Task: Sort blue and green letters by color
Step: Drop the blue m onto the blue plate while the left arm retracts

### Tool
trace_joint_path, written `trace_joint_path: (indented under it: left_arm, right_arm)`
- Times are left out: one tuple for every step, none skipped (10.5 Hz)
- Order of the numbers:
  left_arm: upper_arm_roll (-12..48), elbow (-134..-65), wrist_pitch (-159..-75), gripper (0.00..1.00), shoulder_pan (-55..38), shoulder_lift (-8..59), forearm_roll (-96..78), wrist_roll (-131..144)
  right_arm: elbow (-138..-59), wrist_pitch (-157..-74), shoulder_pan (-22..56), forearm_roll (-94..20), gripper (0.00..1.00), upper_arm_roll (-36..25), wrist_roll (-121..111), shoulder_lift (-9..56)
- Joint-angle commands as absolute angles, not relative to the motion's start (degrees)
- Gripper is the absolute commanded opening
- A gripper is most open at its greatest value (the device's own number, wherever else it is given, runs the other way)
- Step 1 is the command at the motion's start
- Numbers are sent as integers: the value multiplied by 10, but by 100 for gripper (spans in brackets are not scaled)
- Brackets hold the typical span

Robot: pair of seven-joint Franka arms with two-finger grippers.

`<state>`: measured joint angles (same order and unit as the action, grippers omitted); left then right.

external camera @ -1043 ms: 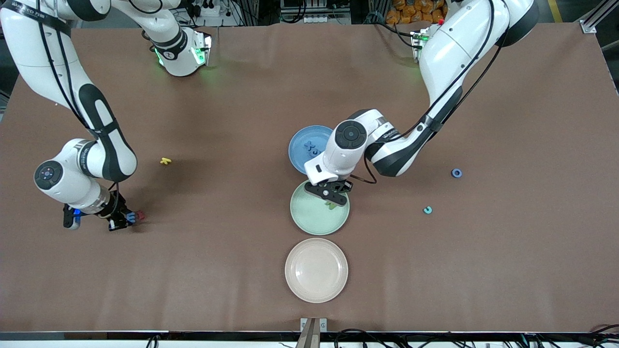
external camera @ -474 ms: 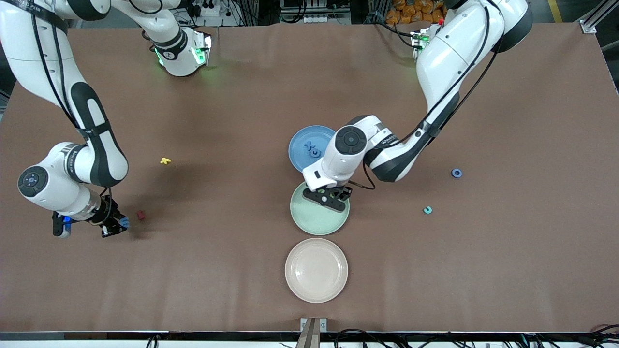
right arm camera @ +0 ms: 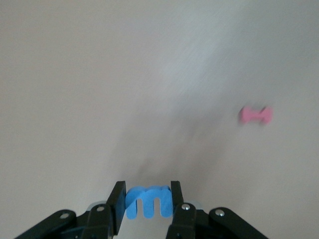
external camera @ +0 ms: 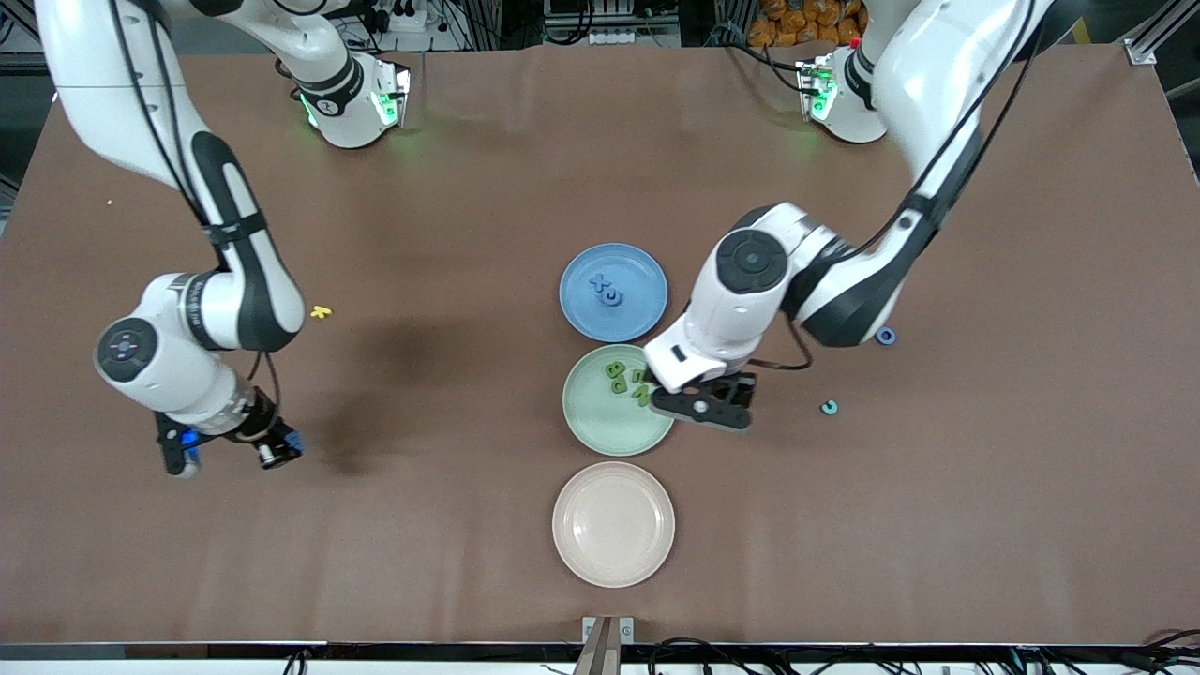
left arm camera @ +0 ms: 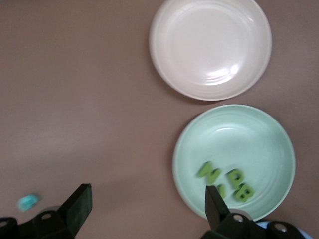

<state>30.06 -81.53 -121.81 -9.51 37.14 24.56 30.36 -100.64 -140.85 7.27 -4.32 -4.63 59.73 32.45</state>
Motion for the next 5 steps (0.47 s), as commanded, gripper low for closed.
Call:
trace_joint_path:
  left_arm:
    - [299,-838,-1102,100,-61,254,231,300]
    - [301,-838,-1081,100,-38,230,230,299]
    - [301,-838,-1060,100,-16,203,202,295]
    - [301,-837,-1047,100,16,177,160,277]
    - [301,-838,-1025,100,45,154,132,229]
  right_arm:
    - [-1020,-1388,171,-55,16,-51,565,310]
    - [-1020,-1384,209,-55,14,-51,564,308]
    - [-1020,-1383,245,-55,13,-51,564,307]
    - [-1020,-1383,279,-55,12,-51,564,305]
    - [-1020,-1379,310,-55,12,-50,566,302]
